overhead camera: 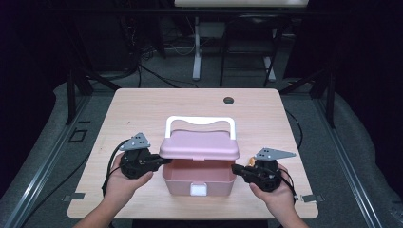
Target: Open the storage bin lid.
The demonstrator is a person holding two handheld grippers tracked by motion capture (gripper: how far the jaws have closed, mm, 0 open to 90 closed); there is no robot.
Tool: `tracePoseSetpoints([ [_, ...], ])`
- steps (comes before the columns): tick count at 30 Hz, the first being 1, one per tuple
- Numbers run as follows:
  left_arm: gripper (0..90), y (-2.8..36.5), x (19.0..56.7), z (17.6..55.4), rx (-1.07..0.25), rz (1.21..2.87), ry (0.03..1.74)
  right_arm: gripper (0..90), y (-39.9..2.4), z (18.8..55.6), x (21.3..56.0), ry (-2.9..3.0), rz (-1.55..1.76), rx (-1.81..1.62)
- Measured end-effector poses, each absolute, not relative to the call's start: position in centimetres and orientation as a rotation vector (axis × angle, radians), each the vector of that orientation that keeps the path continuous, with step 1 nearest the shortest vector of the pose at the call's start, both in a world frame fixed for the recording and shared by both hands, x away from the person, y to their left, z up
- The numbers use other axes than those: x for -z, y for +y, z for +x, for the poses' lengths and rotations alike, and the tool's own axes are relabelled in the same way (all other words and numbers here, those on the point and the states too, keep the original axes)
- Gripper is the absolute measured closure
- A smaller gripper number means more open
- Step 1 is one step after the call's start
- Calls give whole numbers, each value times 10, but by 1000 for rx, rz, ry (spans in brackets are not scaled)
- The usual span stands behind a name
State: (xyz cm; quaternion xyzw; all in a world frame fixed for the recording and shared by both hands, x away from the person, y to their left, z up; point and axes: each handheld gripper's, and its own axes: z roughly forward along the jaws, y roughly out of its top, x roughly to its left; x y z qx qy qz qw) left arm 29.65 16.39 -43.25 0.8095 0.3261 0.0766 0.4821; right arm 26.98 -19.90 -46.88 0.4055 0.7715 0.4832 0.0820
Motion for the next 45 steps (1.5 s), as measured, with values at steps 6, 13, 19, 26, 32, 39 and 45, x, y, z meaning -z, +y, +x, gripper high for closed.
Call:
tracePoseSetpoints([
  [6,898,164,432,297,-183,1966,799,899,-191,270,475,2336,1204,-1445],
  [13,898,164,430,298,-186,1959,795,900,-181,271,479,2352,1196,-1454],
  [19,898,164,428,299,-186,1958,797,900,-179,270,486,2360,1197,-1438],
  [26,898,164,426,301,-191,1955,795,900,-176,272,492,2363,1208,-1451],
  [32,898,164,425,301,-196,1958,795,900,-176,273,493,2358,1204,-1440],
  [39,897,164,420,303,-202,1946,802,900,-177,273,494,2358,1199,-1442],
  [45,897,166,418,306,-199,1938,807,900,-178,272,496,2345,1199,-1452],
])
